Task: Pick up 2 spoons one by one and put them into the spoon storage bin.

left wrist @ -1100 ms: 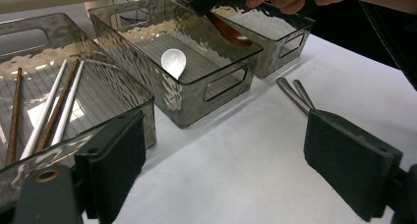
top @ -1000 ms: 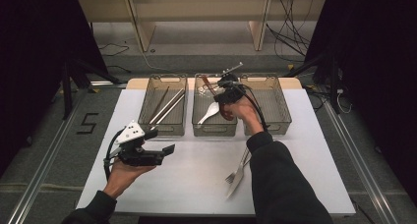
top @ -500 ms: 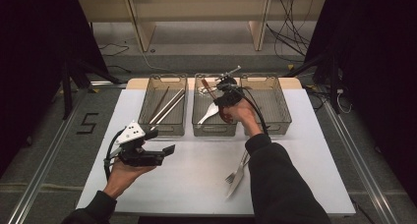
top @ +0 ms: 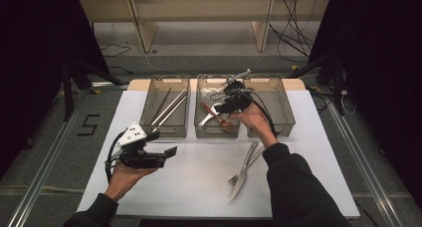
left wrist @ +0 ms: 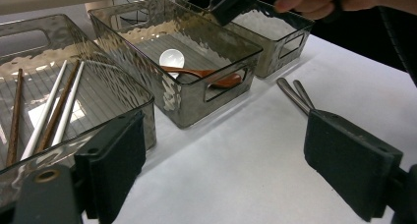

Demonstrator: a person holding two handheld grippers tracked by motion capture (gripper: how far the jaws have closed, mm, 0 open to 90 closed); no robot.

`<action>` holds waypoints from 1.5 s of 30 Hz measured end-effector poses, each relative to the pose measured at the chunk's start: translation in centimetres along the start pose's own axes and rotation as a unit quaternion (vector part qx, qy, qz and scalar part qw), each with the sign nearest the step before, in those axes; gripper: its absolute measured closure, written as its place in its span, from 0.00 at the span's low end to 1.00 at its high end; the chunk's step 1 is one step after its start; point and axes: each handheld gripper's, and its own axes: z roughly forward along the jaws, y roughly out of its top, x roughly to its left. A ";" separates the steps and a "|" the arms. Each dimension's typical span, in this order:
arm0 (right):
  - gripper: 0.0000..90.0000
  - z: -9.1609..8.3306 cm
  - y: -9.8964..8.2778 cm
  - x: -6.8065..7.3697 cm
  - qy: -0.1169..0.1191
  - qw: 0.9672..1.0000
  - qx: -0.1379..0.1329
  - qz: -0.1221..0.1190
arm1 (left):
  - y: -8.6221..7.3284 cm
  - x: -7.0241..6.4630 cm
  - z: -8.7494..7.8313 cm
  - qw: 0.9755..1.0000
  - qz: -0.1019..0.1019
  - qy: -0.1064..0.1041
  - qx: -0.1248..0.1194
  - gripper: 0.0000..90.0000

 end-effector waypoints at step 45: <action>0.89 -2.8 -11.8 0.6 0.030 0.997 0.049 -0.045 | 0.2 0.0 0.2 1.000 0.000 0.001 -0.003 0.17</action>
